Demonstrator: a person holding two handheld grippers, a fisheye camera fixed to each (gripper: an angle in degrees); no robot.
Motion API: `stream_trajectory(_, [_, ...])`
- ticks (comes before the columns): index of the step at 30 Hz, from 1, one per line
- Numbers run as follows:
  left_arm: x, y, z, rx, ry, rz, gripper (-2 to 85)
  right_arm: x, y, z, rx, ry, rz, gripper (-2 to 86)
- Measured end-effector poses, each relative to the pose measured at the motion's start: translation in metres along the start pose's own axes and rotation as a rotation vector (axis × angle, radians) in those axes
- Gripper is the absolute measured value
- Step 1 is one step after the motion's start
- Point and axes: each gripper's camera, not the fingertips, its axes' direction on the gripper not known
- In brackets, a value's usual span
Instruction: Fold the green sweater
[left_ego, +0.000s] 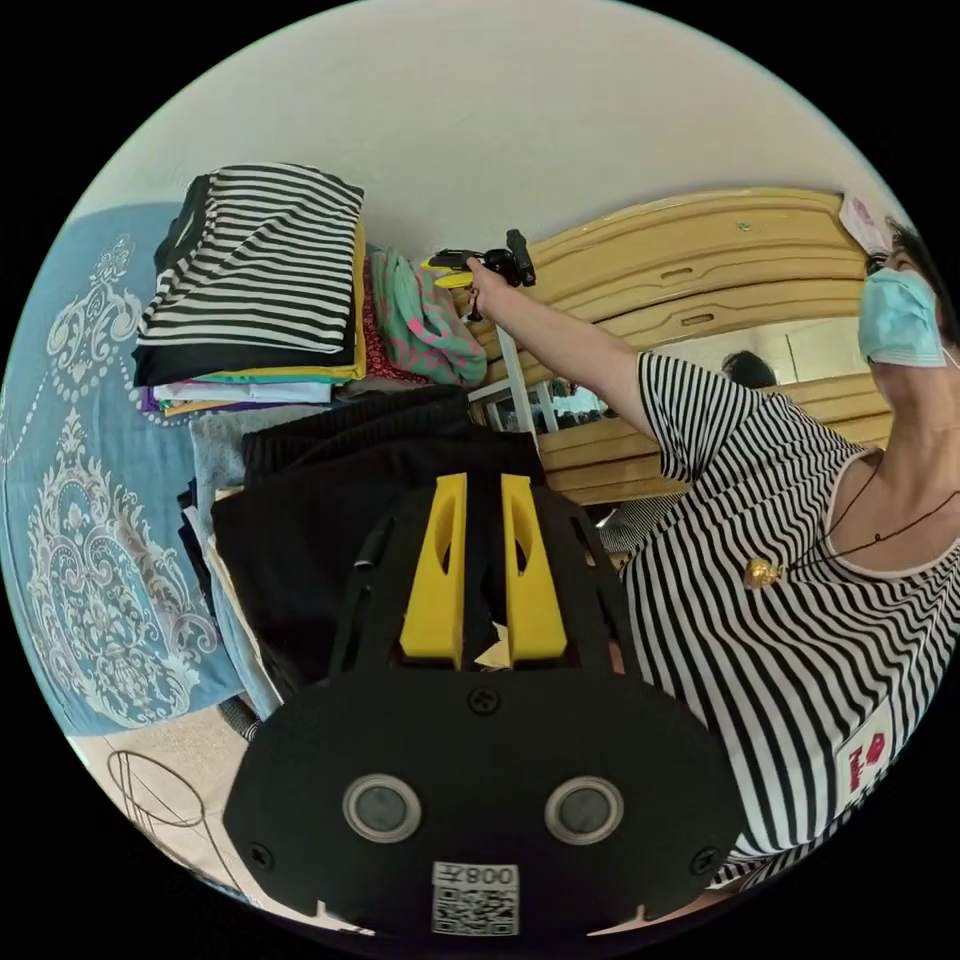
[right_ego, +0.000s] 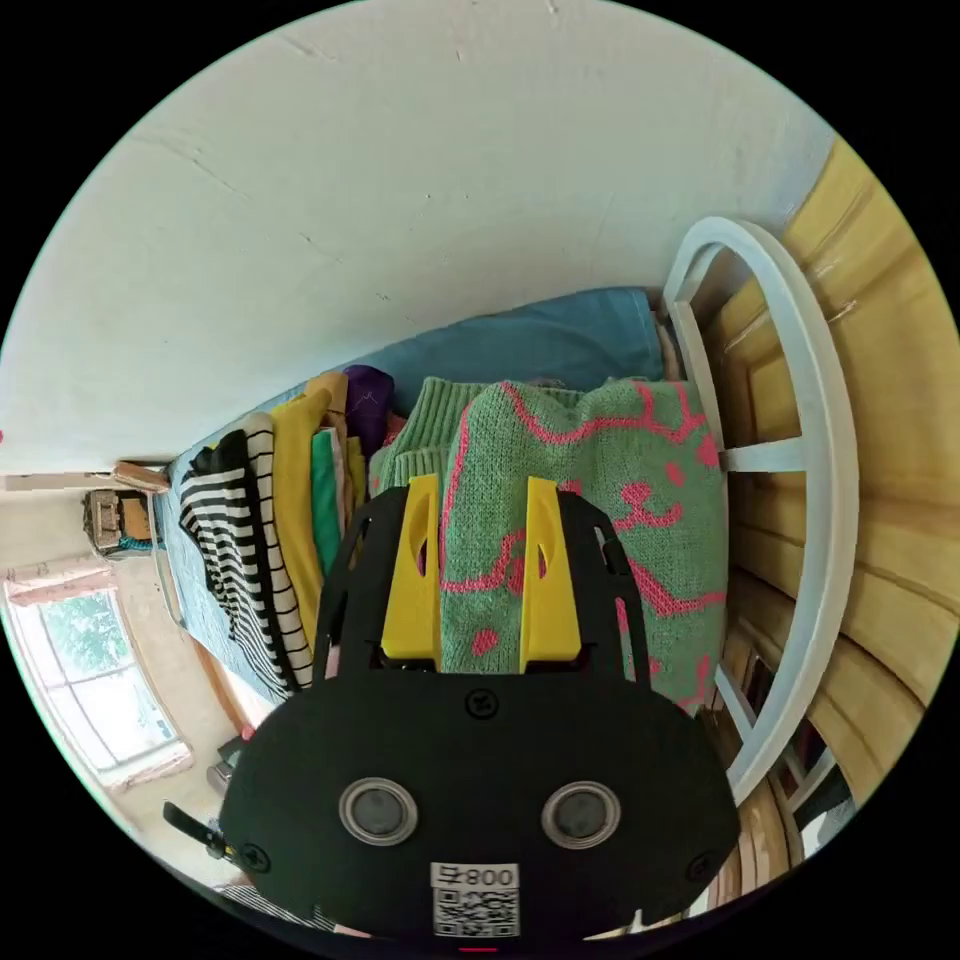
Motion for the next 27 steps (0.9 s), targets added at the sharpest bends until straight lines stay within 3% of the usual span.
stream_trajectory(7, [0.02,-0.004,-0.028,0.001,0.018,-0.038,6.1,-0.001,-0.01,0.076,-0.001,0.047,0.004,11.5])
stream_trajectory(12, [0.034,0.006,-0.057,0.025,0.051,-0.053,5.5,0.022,0.018,0.104,0.081,-0.12,0.03,7.2])
stream_trajectory(20, [0.067,0.04,-0.115,0.058,0.083,-0.017,5.2,0.043,0.123,0.085,0.348,-0.354,0.048,5.8])
stream_trajectory(27, [0.094,0.075,-0.164,0.073,0.143,0.069,5.1,-0.005,0.219,0.046,0.535,-0.522,-0.122,4.2])
